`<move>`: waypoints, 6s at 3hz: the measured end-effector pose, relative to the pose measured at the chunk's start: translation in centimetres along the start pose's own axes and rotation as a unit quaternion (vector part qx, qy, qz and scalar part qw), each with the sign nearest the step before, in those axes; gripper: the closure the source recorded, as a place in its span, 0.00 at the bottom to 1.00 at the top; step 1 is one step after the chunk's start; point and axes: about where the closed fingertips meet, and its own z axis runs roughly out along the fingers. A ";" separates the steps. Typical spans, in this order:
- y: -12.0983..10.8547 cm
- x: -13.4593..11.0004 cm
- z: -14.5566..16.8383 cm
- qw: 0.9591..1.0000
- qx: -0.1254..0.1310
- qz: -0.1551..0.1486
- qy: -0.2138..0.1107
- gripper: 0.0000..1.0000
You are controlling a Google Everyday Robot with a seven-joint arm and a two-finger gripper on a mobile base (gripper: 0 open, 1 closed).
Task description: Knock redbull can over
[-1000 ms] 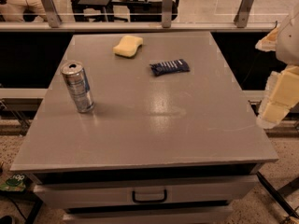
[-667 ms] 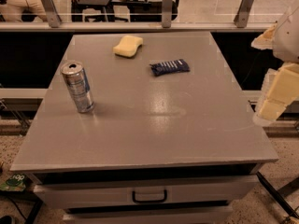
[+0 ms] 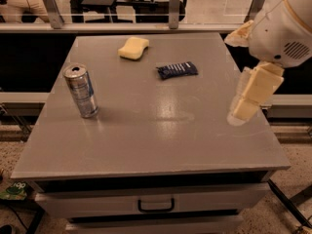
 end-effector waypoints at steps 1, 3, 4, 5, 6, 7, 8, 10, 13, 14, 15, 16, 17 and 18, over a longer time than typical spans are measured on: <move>0.2 -4.0 1.7 0.998 -0.004 -0.024 -0.049 0.00; 1.7 -13.9 6.7 0.988 -0.011 -0.052 -0.142 0.00; 1.6 -16.9 9.1 0.985 -0.022 -0.046 -0.164 0.00; 0.9 -20.0 12.0 0.981 -0.041 -0.037 -0.185 0.00; 0.5 -22.7 14.6 0.977 -0.060 -0.032 -0.202 0.00; 0.1 -25.3 16.7 0.972 -0.074 -0.029 -0.220 0.00; -0.4 -27.1 18.2 0.968 -0.084 -0.025 -0.234 0.00; -1.2 -28.9 20.5 0.964 -0.100 -0.012 -0.246 0.26; -3.1 -26.6 17.4 0.974 -0.095 -0.041 -0.202 0.96; -4.1 -24.8 15.3 0.981 -0.083 -0.083 -0.156 1.00; -4.8 -22.7 14.6 0.983 -0.087 -0.131 -0.100 1.00; -5.0 -20.8 15.2 0.976 -0.112 -0.179 -0.050 1.00; -4.7 -19.3 16.4 0.966 -0.131 -0.222 0.003 1.00; -4.5 -18.4 17.3 0.956 -0.136 -0.255 0.047 0.86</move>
Offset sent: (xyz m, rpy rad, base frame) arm 0.0073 0.1476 -0.0067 0.2446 -0.0741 0.2045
